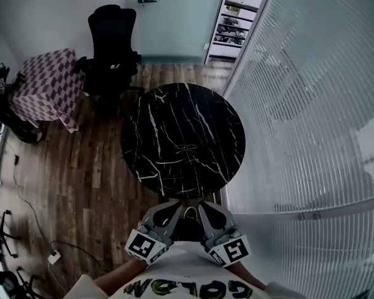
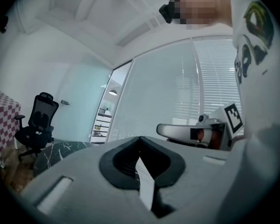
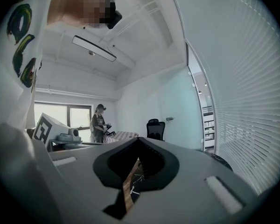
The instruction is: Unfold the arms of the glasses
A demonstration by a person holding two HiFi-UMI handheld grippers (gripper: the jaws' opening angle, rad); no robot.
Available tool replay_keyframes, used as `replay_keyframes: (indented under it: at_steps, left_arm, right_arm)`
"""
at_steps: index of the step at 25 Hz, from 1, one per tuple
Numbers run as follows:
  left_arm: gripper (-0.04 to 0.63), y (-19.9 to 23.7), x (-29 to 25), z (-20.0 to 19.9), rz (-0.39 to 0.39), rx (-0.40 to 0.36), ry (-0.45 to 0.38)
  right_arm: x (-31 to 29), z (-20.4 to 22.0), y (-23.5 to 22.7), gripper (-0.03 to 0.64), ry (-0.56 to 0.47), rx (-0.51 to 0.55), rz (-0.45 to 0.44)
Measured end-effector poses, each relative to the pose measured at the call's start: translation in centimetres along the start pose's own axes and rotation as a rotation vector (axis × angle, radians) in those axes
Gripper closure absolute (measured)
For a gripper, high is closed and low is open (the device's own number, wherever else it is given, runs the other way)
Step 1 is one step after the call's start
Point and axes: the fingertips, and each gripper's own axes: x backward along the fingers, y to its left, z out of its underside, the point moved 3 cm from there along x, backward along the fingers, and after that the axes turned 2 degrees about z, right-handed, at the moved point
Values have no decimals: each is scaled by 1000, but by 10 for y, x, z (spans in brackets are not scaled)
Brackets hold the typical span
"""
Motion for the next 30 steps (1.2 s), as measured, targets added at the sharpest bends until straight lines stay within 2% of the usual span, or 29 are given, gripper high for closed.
replay_keyframes:
  at_steps: [10,14,18,30]
  left_arm:
    - [592,0,-86,-13,-17,-29,-9]
    - [592,-5,-124,-15,-29,-35,1]
    - [592,-14,-155,-17,-45,-32,0]
    - [592,-13,-184,-22,-83,-39,-18]
  right_arm:
    - [-10,-18,-87,617,-45,22,-8]
    - [-8,-22,-123,616,-72,-4,-14]
    - [-5,-23,-155,617,-51,1,-37]
    - [-13,-30,-187,617,-63,2,-65]
